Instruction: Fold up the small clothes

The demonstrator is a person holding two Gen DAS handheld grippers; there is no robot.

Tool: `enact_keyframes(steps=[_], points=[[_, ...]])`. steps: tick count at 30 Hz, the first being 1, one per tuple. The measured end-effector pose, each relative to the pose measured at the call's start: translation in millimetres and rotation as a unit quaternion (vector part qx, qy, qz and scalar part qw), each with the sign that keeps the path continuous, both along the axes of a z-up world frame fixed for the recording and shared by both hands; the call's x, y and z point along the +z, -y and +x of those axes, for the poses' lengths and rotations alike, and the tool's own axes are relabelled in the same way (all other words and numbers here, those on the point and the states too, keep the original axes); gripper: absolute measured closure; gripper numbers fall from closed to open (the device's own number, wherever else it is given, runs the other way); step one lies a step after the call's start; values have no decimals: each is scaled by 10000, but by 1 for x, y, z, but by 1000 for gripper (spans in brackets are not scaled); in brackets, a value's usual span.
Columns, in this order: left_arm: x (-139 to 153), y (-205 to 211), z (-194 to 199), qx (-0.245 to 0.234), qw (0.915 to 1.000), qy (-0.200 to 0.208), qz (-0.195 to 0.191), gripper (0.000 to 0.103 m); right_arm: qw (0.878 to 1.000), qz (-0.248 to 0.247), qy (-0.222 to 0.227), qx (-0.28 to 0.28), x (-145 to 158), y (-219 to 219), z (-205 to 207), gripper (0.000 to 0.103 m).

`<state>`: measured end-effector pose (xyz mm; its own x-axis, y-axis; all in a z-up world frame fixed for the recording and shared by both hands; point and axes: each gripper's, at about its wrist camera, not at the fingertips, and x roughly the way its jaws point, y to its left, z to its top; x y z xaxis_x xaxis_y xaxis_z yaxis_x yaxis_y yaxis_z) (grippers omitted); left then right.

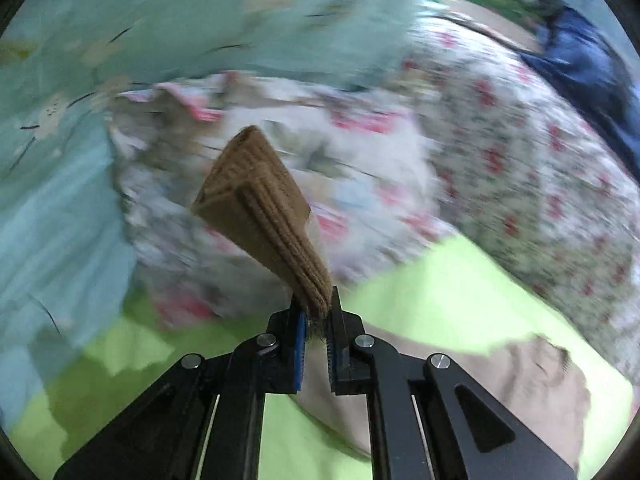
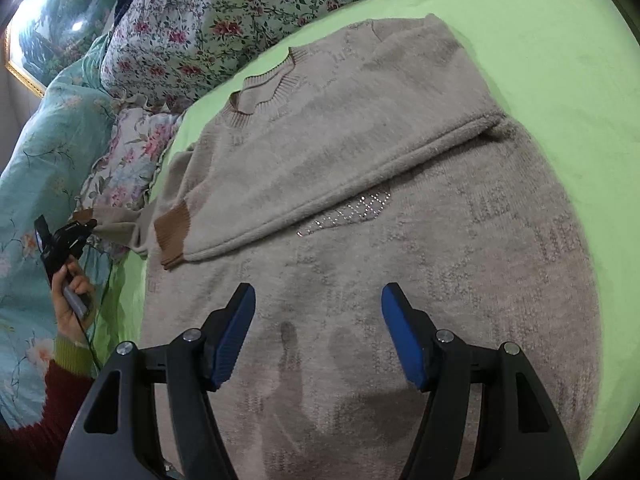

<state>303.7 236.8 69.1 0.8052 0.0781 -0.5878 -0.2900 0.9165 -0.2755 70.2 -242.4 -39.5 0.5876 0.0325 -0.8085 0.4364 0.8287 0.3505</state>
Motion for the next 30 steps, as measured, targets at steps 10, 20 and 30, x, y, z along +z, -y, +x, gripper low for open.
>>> enact_keyframes(steps=[10,20,30], points=[[15,205,-14,-1959,9802,290,-56,96,9995,116,238,-156,19,15,-15,36],[-56,372,4,-3312,9423,-400,268,95,9978,244,237,-566,13,47,-40,36],[-99,360,-22,-3596,9282,-881,368,42,9974,302,282,-595,17,43,-19,35]])
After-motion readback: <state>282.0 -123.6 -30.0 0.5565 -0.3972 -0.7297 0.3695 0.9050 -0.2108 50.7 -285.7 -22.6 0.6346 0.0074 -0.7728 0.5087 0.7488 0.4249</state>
